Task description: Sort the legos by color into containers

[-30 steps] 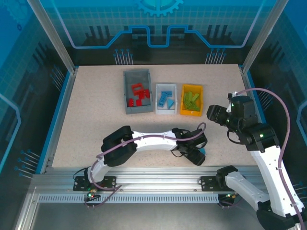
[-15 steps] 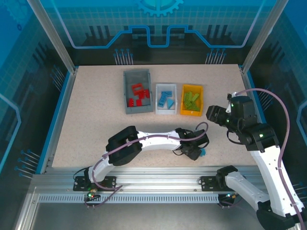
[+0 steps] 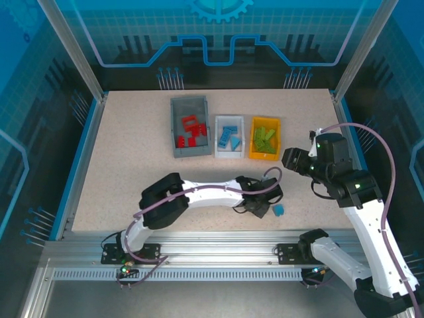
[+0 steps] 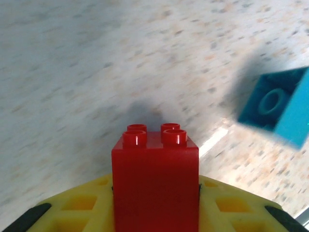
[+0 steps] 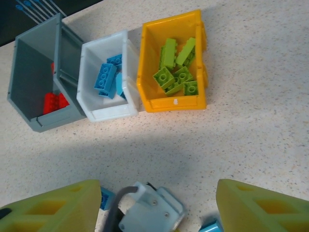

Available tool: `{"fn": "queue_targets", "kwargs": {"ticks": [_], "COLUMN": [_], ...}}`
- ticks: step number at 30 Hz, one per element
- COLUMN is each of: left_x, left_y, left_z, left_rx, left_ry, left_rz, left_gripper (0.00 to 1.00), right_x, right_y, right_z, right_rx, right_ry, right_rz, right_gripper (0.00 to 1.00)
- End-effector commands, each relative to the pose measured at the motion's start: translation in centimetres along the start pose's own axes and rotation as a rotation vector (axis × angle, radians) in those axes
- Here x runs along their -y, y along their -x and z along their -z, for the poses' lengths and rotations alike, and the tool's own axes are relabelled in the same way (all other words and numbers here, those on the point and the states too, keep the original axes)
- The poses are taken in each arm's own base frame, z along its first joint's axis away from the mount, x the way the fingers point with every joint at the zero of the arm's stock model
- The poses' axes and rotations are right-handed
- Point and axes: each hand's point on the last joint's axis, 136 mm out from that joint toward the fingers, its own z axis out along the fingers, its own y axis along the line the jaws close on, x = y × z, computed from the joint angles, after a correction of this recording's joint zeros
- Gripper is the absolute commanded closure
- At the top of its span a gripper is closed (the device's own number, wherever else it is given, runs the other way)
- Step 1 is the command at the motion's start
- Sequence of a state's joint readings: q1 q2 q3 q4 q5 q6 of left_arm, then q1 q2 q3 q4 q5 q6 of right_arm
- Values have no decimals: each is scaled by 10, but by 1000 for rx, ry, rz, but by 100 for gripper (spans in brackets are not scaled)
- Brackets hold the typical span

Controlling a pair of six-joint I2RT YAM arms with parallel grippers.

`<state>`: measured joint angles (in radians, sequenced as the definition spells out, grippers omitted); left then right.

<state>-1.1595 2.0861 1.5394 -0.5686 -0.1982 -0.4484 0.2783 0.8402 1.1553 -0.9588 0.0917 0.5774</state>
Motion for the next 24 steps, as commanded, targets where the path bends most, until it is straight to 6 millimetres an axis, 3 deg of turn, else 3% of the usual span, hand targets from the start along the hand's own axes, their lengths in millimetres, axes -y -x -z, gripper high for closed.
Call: {"fn": "queue_targets", "kwargs": {"ticks": [1,7,12,15,19,24], "left_x": [-44,-143,-231,-273,-323,-359], "left_y": [26,25,33,45,57,76], "left_z": [61,111,128,129,116,95], "left_rx": [116,144,147,158,125,104], "left_ry": [26,108,199,257,344,388], "left_rz": [129,314,459,513,582,620], "left_gripper": [65,65,65,65,65,65], "right_x": [-29,-96,-144,-162,-179,-184], "right_y": [1,-25,-45,-51,-62,-68], "right_z": [-6,-21,-35,-42,-54,-60], "right_rx": [-16,-59,-51,-39,-67,-79], "right_ry": [155,264,347,371,378,371], "right_rz": [87,373,423,436,460,473], "right_gripper": [35,34,34,34,35,35]}}
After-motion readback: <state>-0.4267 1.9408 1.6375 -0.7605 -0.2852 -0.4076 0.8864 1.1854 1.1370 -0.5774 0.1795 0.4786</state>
